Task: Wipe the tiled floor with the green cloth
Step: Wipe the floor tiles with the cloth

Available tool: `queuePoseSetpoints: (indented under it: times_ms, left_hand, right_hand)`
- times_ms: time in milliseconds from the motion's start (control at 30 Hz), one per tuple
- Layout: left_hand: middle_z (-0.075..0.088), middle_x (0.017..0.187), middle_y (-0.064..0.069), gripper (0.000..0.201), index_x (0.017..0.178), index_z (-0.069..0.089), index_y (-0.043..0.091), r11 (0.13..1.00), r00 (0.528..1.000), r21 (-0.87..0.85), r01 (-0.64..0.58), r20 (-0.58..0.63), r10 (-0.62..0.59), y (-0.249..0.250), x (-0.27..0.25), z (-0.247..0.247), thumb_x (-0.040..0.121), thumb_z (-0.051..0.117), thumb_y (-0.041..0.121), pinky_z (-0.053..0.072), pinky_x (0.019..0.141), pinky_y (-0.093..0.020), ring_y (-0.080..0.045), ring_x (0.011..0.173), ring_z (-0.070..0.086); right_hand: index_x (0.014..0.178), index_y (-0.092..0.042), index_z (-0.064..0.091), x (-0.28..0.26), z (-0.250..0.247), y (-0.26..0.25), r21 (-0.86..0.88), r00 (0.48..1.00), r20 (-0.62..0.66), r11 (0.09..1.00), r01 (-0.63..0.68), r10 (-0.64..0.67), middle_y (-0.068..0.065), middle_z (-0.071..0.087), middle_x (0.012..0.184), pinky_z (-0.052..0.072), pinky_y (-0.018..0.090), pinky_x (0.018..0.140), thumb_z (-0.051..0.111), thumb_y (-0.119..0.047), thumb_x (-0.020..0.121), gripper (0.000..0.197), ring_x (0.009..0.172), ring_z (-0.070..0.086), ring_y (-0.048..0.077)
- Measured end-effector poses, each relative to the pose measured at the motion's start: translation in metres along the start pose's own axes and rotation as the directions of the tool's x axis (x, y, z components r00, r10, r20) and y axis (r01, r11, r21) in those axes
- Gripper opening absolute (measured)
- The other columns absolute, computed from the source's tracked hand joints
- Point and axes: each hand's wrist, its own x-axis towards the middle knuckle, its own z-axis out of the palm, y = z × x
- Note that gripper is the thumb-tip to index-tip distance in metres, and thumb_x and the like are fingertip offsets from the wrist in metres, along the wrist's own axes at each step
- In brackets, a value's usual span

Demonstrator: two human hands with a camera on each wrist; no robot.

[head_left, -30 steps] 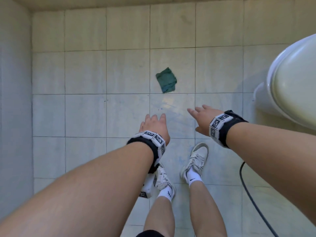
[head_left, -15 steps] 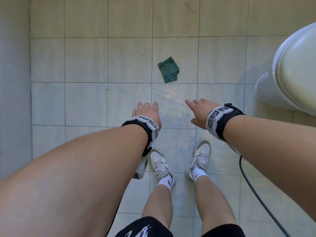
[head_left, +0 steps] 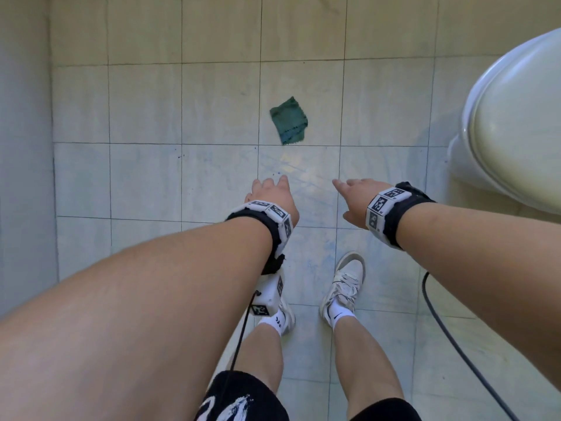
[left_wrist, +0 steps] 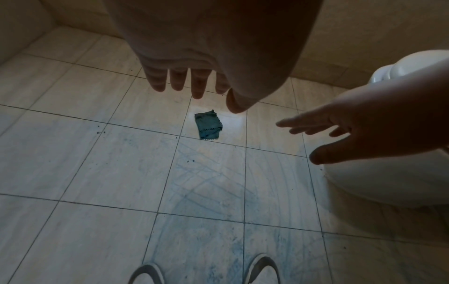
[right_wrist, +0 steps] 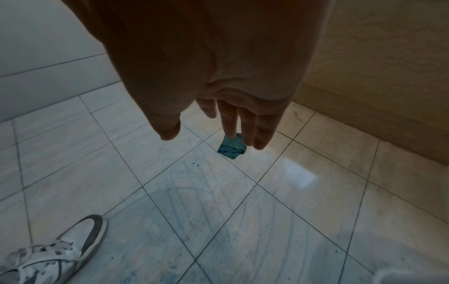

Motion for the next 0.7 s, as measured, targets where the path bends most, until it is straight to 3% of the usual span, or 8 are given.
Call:
queuePoseSetpoints:
  times_ms: [200, 400, 700]
  left_hand:
    - [0.029, 0.155, -0.010, 0.070, 0.156, 0.014, 0.017, 0.999, 0.999, 0.001, -0.040, 0.027, 0.040, -0.006, 0.019, 0.002, 0.094, 0.046, 0.017, 0.034, 0.110, -0.048, -0.033, 0.145, 0.018]
    - [0.035, 0.148, -0.010, 0.066, 0.153, 0.021, 0.016, 0.992, 0.992, -0.022, -0.123, 0.001, 0.123, -0.030, 0.044, 0.010, 0.092, 0.049, 0.017, 0.036, 0.106, -0.045, -0.033, 0.143, 0.021]
    - [0.015, 0.162, -0.006, 0.076, 0.157, 0.013, 0.020, 0.993, 0.993, -0.007, -0.119, 0.007, 0.119, -0.038, 0.166, 0.086, 0.095, 0.057, 0.026, 0.025, 0.116, -0.047, -0.033, 0.150, 0.006]
  right_hand:
    - [0.159, -0.023, 0.003, 0.012, -0.006, -0.007, 0.025, 1.000, 0.001, 1.000, 0.001, -0.001, 0.007, 0.036, 0.155, 0.047, 0.046, 0.102, 0.052, -0.031, 0.099, 0.078, 0.135, 0.042, 0.031]
    - [0.159, -0.022, 0.003, 0.029, -0.009, -0.015, 0.044, 0.997, 0.005, 0.996, -0.073, 0.073, 0.007, 0.037, 0.155, 0.046, 0.043, 0.102, 0.051, -0.032, 0.100, 0.077, 0.137, 0.041, 0.030]
    - [0.159, -0.020, 0.008, 0.157, 0.017, -0.032, 0.073, 0.996, -0.086, 0.997, -0.010, 0.017, 0.008, 0.037, 0.155, 0.045, 0.044, 0.102, 0.050, -0.032, 0.101, 0.073, 0.137, 0.041, 0.031]
